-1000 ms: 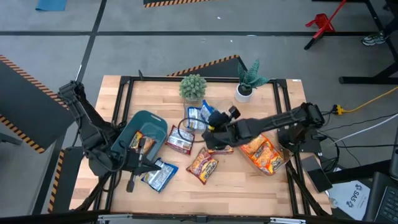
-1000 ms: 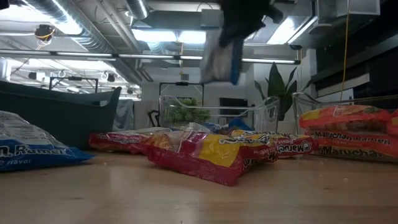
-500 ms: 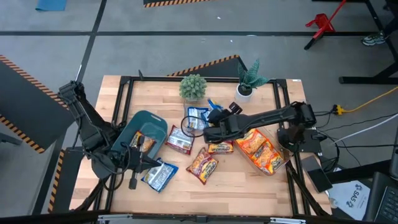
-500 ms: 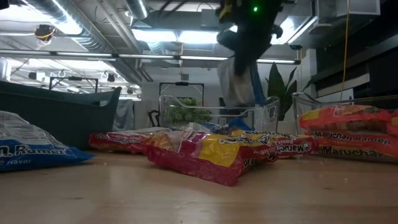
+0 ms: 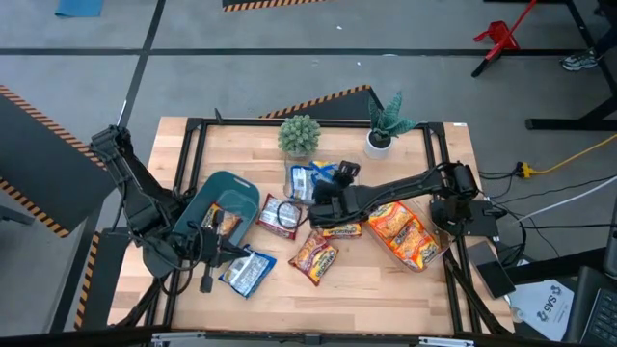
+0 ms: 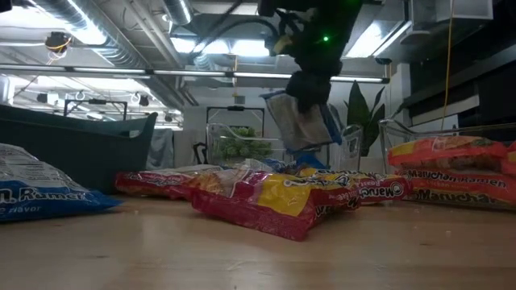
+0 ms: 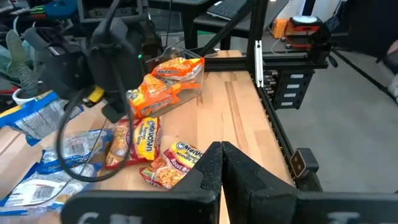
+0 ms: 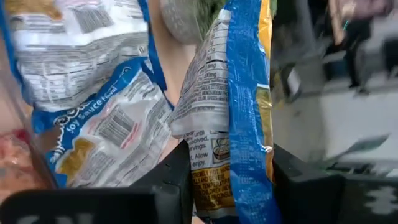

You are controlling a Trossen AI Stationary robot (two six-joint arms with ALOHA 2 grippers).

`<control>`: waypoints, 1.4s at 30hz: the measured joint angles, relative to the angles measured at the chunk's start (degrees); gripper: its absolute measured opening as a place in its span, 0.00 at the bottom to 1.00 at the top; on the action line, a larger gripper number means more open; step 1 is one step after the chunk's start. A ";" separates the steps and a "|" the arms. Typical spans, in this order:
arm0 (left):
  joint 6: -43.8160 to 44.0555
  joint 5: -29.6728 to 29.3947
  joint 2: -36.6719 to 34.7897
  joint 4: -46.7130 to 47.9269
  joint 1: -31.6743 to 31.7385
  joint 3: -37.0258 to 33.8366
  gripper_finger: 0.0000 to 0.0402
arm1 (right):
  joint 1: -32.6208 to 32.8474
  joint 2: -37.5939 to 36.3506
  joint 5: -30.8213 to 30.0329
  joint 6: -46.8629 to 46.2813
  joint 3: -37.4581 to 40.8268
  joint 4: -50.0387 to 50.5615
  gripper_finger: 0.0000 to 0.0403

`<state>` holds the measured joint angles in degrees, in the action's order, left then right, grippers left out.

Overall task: Sort Maruchan noodles
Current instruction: Stack the right blue noodle pack on top of the blue noodle pack in the left transparent bin

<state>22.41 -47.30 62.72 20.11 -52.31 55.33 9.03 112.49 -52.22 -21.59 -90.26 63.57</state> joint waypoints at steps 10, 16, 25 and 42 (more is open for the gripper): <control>0.07 0.01 0.00 1.77 -0.31 0.00 0.00 | 1.63 -0.04 -0.18 17.82 1.39 -1.75 0.26; 0.09 0.01 0.00 2.60 -0.39 0.00 0.00 | 1.82 -0.28 0.48 20.48 5.15 -5.19 0.26; 0.11 -0.12 0.00 3.33 -0.39 0.00 0.00 | 1.82 -0.28 -0.65 24.09 10.59 -12.93 0.27; 1.31 -1.32 0.00 3.51 -0.33 0.00 0.00 | 1.85 -0.44 6.07 21.21 9.42 -5.66 0.73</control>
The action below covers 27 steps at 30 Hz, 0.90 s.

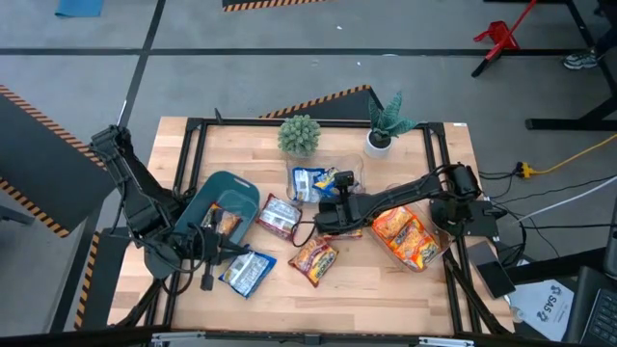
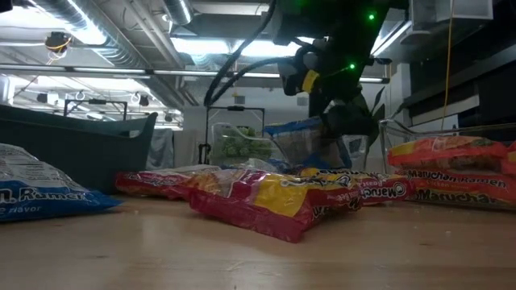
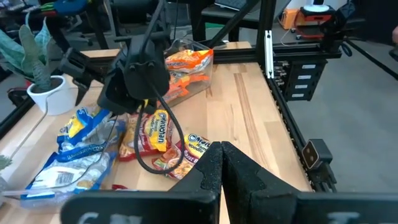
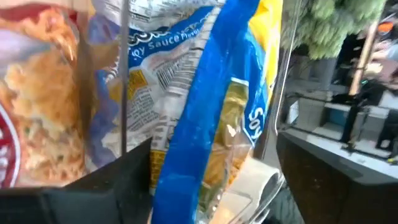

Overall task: Sort Maruchan noodles
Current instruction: Stack the right blue noodle pack on top of the blue noodle pack in the left transparent bin

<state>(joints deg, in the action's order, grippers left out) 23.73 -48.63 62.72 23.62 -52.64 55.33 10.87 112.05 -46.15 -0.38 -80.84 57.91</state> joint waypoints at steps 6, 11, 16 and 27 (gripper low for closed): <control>0.09 0.16 0.00 0.43 0.00 0.00 0.00 | 0.04 -3.23 3.98 -0.84 -1.75 1.72 0.77; 0.24 0.27 0.00 1.32 -0.02 0.00 0.00 | -0.02 -6.86 6.55 -3.09 -1.77 2.05 0.76; 0.24 0.29 0.00 1.33 -0.02 0.00 0.00 | 0.02 -10.03 12.73 -7.21 -1.77 2.19 0.76; 0.17 0.29 0.00 1.44 -0.01 0.00 0.00 | 0.00 -11.19 23.20 -12.75 -0.74 -1.72 0.57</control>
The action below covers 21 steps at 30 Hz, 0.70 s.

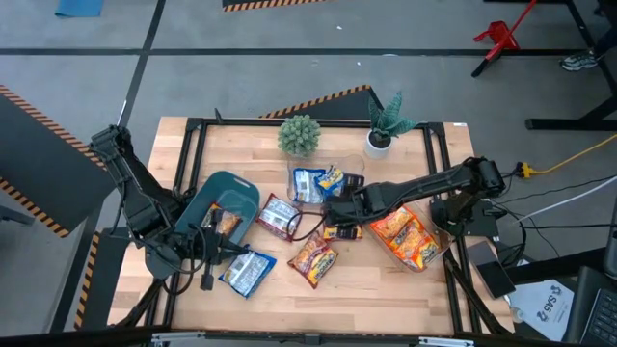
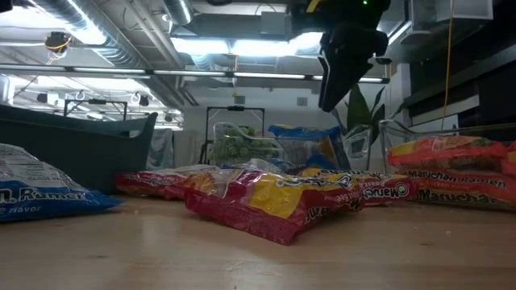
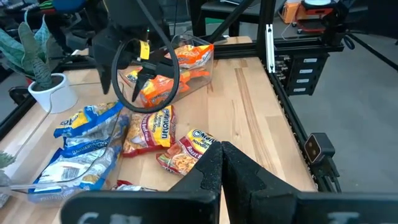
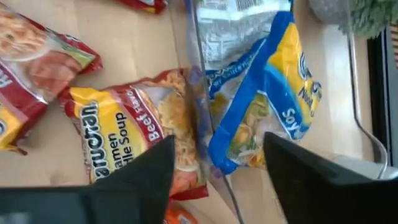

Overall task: Sort Maruchan noodles
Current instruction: Stack the right blue noodle pack on top of the blue noodle pack in the left transparent bin

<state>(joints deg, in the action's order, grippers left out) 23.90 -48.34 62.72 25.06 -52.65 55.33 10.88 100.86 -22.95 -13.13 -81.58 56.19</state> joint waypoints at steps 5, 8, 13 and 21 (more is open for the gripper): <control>-0.02 -0.02 0.00 0.00 0.01 0.00 0.00 | -0.01 0.00 -1.59 -1.32 1.55 -0.52 0.29; -0.02 -0.02 0.00 0.02 -0.01 0.00 0.00 | -0.02 0.00 -3.22 -1.68 2.72 -1.43 0.12; -0.03 -0.04 0.00 0.22 -0.01 0.00 0.00 | -0.02 0.02 -3.31 -1.51 4.50 -5.27 0.04; -0.04 -0.04 0.00 0.24 -0.01 0.00 0.00 | -1.31 0.02 0.14 -3.45 7.52 -6.47 0.04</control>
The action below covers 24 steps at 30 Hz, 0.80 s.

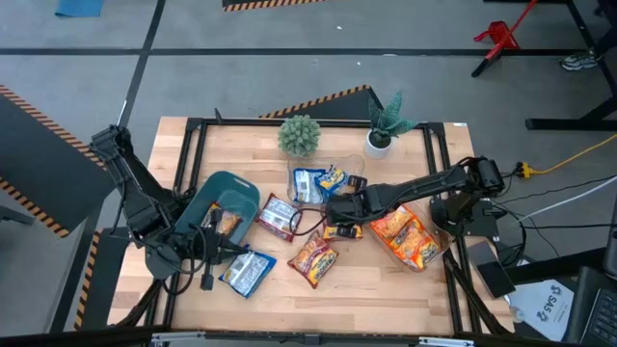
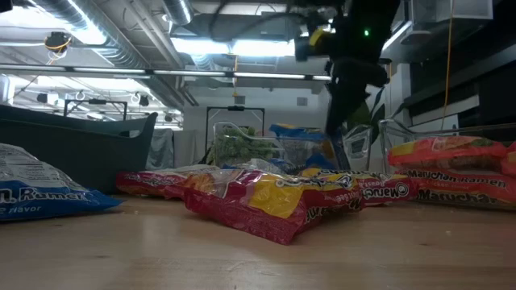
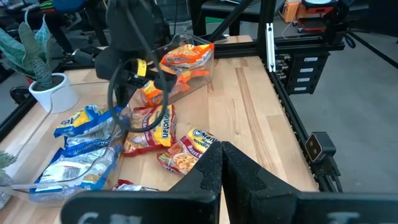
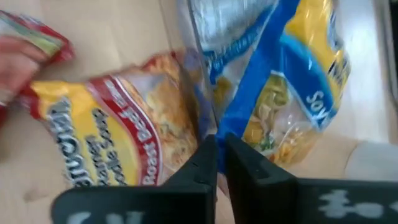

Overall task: Sort Maruchan noodles
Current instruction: Stack the right blue noodle pack on top of the blue noodle pack in the left transparent bin

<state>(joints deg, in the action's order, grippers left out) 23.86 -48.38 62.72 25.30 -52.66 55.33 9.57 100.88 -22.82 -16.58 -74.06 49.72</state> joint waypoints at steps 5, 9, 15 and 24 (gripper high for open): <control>0.00 0.00 0.00 0.07 0.02 0.00 0.00 | -0.97 0.00 -1.53 -3.51 1.31 1.42 0.01; 0.02 -0.01 -0.01 0.75 0.01 0.00 0.00 | -0.99 0.00 -4.65 -6.97 -0.28 6.36 0.02; 0.04 0.00 -0.02 2.19 0.00 0.00 0.00 | -0.44 -0.06 -8.23 -6.46 -4.10 7.02 0.01; 0.02 -0.39 -0.02 2.34 0.00 0.00 0.00 | -3.60 0.42 -10.00 5.39 -4.82 -14.30 0.00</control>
<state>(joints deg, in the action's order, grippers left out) 23.88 -48.77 62.70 27.64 -52.66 55.33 5.97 101.31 -32.82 -11.19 -78.88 35.41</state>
